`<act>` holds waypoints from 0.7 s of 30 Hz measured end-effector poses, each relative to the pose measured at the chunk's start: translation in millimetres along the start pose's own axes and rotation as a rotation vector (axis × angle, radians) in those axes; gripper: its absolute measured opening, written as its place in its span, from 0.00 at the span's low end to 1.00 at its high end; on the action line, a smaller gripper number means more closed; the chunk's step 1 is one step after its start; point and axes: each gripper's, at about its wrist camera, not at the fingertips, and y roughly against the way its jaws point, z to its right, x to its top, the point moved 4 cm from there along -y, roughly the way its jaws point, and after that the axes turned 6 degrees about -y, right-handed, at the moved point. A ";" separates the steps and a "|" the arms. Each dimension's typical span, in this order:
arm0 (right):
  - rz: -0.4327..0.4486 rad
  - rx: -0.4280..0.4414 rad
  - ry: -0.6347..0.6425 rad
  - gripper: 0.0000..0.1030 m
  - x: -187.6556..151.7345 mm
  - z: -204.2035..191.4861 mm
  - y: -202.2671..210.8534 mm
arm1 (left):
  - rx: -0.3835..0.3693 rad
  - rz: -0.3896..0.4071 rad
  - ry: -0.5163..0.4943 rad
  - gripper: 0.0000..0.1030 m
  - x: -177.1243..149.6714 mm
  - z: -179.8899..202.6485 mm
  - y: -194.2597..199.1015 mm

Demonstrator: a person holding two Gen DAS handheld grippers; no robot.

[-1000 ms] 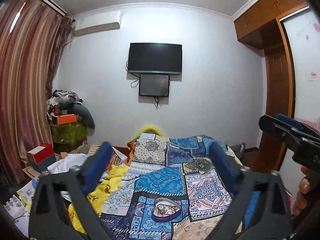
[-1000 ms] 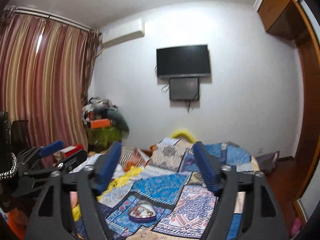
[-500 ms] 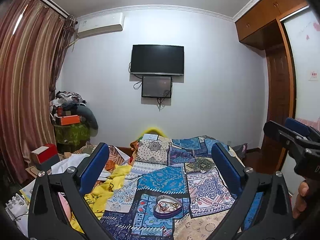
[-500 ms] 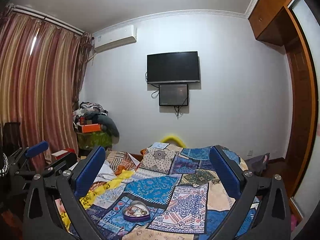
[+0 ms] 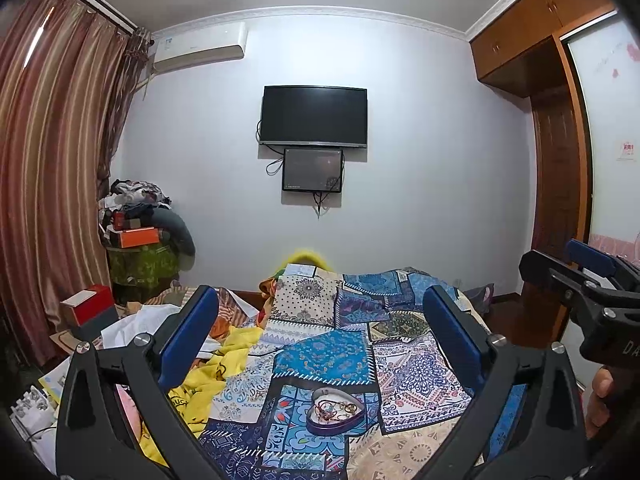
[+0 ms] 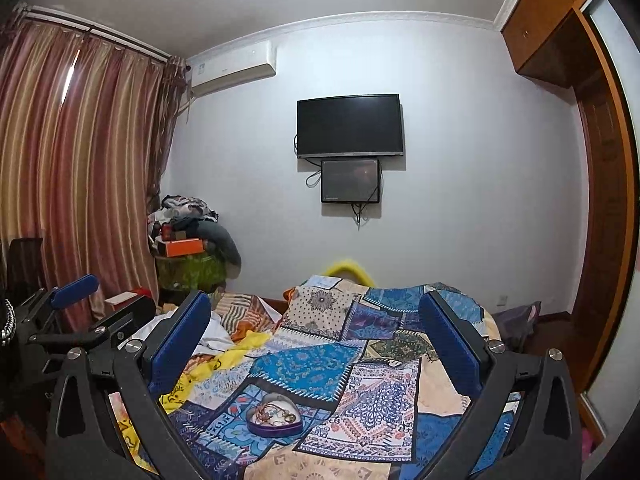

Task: Organize jewelry

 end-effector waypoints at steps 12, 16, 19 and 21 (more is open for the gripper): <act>-0.027 0.009 0.004 1.00 -0.3 -2.6 -3.2 | -0.006 -0.005 0.000 1.00 -4.9 0.1 -2.4; -0.035 0.010 0.005 1.00 -1.2 -2.1 -4.4 | -0.008 -0.008 0.003 1.00 -6.1 0.2 -4.2; -0.039 0.010 0.003 1.00 -1.3 -1.7 -5.0 | -0.008 -0.008 0.003 1.00 -6.4 0.2 -4.7; -0.041 0.010 0.001 1.00 -0.8 -1.2 -4.9 | -0.008 -0.009 0.003 1.00 -6.4 0.3 -4.8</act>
